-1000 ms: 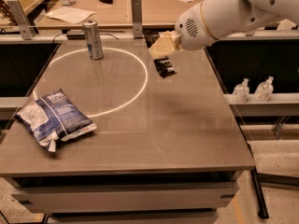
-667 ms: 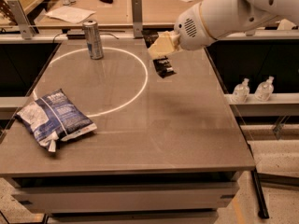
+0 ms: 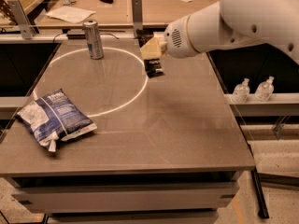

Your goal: Move rxbar chocolate near redbull can

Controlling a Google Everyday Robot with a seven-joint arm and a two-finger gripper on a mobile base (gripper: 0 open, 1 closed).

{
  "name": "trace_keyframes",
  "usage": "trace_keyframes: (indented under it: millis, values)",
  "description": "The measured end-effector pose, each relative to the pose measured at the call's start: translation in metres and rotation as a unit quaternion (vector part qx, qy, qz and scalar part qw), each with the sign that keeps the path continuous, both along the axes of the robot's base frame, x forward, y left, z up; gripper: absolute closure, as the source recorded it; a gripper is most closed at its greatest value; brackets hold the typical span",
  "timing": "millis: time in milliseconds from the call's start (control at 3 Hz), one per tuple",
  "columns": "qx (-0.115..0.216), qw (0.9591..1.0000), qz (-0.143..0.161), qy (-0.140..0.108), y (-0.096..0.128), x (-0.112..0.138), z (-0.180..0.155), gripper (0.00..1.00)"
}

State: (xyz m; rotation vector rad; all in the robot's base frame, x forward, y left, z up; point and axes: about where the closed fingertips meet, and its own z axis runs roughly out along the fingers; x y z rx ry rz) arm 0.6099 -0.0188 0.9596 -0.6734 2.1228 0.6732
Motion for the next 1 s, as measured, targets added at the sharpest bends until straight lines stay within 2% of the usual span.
trace_keyframes:
  millis: [333, 667, 1000]
  values:
    - [0.028, 0.9976, -0.025, -0.059, 0.018, 0.046, 0.009, 1.0]
    - [0.06, 0.991, -0.038, -0.113, 0.034, 0.09, 0.034, 1.0]
    - [0.092, 0.9862, -0.026, -0.135, 0.05, 0.127, 0.048, 1.0]
